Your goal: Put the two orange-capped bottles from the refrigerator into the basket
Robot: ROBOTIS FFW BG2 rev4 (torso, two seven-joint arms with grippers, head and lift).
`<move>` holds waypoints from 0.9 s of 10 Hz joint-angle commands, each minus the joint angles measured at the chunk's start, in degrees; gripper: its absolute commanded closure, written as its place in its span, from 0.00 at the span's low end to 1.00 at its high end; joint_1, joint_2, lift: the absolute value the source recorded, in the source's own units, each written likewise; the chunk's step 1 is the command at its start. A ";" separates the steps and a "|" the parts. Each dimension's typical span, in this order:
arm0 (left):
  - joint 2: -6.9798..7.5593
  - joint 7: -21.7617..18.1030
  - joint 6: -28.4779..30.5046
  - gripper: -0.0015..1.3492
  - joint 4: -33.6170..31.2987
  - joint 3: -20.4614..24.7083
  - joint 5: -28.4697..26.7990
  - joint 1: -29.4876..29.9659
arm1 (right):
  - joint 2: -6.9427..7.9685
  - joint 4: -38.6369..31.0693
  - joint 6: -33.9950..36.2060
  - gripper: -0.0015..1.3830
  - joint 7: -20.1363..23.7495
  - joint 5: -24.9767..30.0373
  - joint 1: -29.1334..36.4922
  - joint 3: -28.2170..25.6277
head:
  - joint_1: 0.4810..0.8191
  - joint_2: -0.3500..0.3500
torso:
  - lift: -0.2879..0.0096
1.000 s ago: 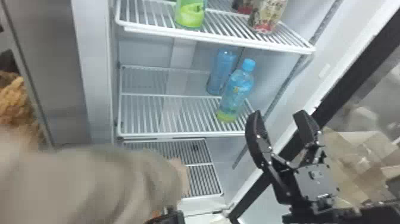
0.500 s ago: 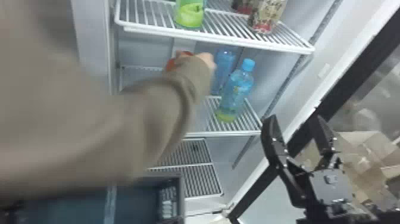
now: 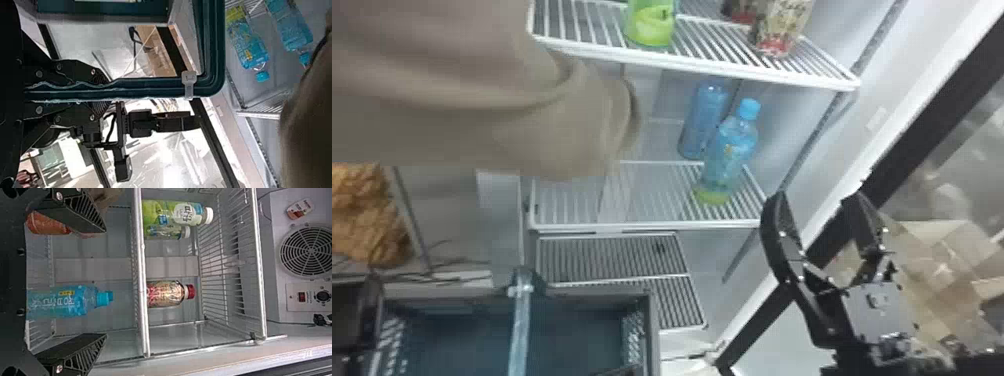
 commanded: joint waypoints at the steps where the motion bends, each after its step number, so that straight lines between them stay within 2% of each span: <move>1: -0.08 0.00 -0.05 0.85 0.00 0.18 0.14 0.27 | -0.03 -0.01 0.00 0.08 -0.05 0.01 0.07 0.03 | 0.63 0.00 | 0.00; 9: -0.08 0.00 -0.05 0.85 0.00 0.07 0.37 0.55 | -0.12 -0.01 0.00 0.08 -0.14 0.47 0.07 0.15 | 0.63 0.00 | 0.00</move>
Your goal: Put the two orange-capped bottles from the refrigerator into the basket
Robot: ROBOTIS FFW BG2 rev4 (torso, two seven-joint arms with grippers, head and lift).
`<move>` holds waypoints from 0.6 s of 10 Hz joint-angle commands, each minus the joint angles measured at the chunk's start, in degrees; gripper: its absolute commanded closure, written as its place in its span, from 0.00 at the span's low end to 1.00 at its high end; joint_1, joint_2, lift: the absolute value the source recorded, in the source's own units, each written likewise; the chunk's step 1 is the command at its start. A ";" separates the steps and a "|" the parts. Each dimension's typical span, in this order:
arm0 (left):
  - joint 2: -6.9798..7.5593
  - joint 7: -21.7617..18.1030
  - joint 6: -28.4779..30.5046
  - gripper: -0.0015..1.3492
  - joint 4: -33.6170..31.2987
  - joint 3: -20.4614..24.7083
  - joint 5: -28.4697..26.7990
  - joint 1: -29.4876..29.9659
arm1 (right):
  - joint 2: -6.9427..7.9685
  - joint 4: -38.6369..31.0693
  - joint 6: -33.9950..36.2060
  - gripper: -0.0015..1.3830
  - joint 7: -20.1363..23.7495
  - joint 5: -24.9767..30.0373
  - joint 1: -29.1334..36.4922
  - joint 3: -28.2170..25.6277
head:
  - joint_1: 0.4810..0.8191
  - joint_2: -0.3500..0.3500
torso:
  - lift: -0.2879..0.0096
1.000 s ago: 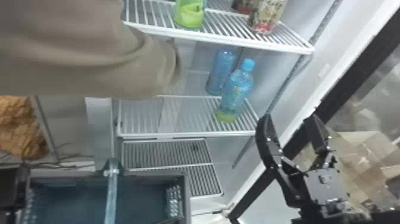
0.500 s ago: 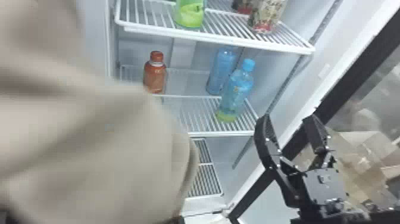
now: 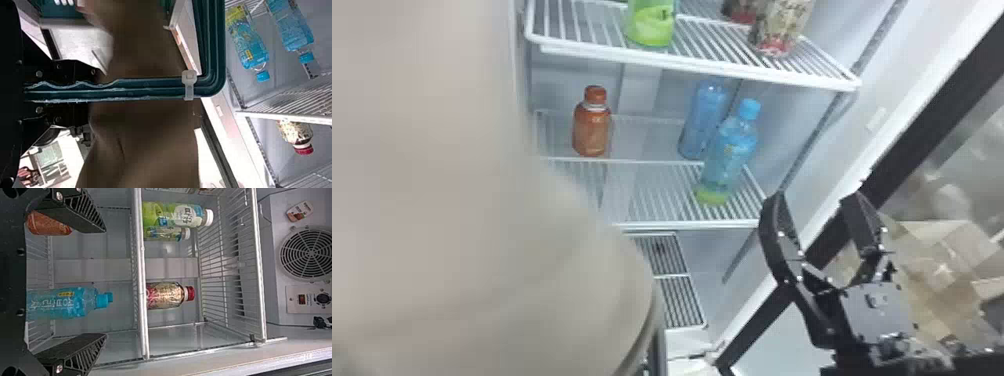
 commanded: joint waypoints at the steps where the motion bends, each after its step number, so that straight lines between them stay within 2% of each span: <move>1: 0.00 0.00 0.00 0.85 0.00 -0.11 0.02 -0.09 | 0.06 0.05 0.00 0.08 0.00 0.00 -0.14 0.00 | 0.63 0.00 | 0.00; 6: 0.00 0.00 0.00 0.85 0.00 -0.22 0.36 -0.09 | -0.02 0.19 0.00 0.08 -0.09 0.11 -0.28 0.00 | 0.63 0.00 | 0.00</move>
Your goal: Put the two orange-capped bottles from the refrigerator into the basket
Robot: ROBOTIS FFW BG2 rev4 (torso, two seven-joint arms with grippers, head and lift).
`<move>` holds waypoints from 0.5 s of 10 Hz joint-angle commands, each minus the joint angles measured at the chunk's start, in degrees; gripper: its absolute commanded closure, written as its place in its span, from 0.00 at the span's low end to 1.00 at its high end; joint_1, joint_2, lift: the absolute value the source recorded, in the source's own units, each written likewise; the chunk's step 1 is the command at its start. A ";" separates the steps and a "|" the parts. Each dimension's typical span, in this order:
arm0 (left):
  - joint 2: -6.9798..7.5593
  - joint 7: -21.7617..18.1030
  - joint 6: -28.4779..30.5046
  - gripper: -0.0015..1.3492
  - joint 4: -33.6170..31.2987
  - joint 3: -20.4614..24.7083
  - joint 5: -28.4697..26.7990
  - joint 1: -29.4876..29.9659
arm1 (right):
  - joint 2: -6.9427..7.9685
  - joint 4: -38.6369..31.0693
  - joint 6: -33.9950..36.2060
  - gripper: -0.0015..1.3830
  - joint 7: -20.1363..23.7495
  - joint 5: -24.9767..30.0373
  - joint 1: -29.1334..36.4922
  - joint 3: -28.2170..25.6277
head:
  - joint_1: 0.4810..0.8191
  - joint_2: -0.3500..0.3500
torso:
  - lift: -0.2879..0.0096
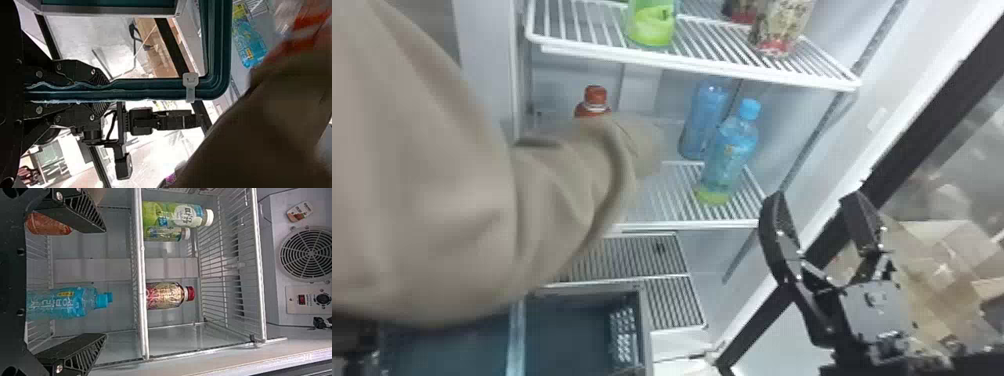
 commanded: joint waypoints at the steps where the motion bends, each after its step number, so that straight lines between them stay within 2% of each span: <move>1: 0.00 -0.01 0.08 0.85 0.00 -0.18 0.26 0.14 | -0.01 0.06 0.00 0.08 -0.01 0.00 0.00 0.00 | 0.63 0.00 | 0.00; 5: 0.00 -0.01 0.65 0.85 0.00 -0.18 0.37 0.00 | 0.08 0.06 1.41 0.08 -0.19 -0.12 0.00 0.00 | 0.63 0.00 | 0.00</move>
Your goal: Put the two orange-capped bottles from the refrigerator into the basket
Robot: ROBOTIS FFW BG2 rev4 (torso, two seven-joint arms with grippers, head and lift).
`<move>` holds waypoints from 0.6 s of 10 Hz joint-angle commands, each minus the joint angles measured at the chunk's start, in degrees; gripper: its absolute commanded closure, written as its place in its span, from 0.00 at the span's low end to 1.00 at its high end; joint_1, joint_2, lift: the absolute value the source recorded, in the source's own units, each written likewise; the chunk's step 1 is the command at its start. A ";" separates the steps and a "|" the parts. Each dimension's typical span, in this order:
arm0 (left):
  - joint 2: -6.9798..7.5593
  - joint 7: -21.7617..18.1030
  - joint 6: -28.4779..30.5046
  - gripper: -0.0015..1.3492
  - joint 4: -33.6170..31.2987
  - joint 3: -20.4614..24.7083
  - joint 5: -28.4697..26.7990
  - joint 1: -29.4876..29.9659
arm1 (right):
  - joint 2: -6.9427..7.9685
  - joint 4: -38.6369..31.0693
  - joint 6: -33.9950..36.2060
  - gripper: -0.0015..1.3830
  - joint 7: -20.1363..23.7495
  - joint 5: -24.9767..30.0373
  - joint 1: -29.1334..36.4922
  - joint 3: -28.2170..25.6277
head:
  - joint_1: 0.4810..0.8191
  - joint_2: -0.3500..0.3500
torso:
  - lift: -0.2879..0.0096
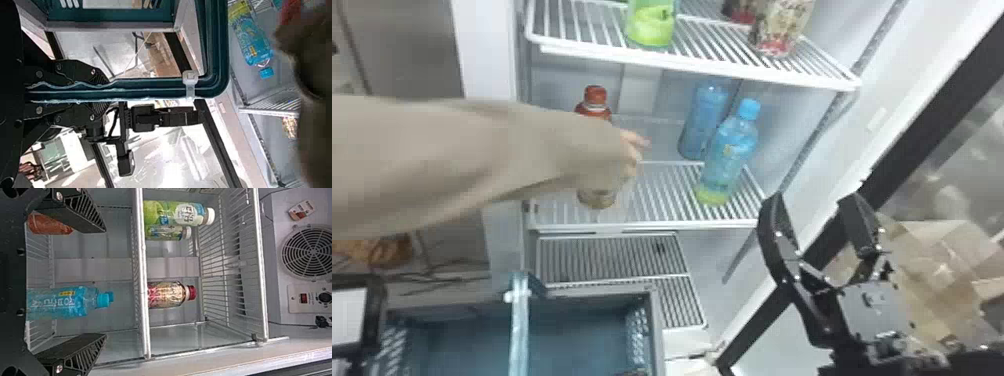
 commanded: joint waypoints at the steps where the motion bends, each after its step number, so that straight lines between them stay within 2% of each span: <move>1: 0.00 0.00 0.80 0.85 0.00 0.22 0.00 -0.15 | -0.02 0.00 1.59 0.08 -0.01 0.04 0.00 0.00 | 0.63 0.00 | 0.00; 6: 0.00 0.00 4.18 0.85 0.00 1.02 -0.46 -0.29 | -0.02 -0.28 3.84 0.08 -0.01 0.39 0.00 -0.34 | 0.63 0.00 | 0.00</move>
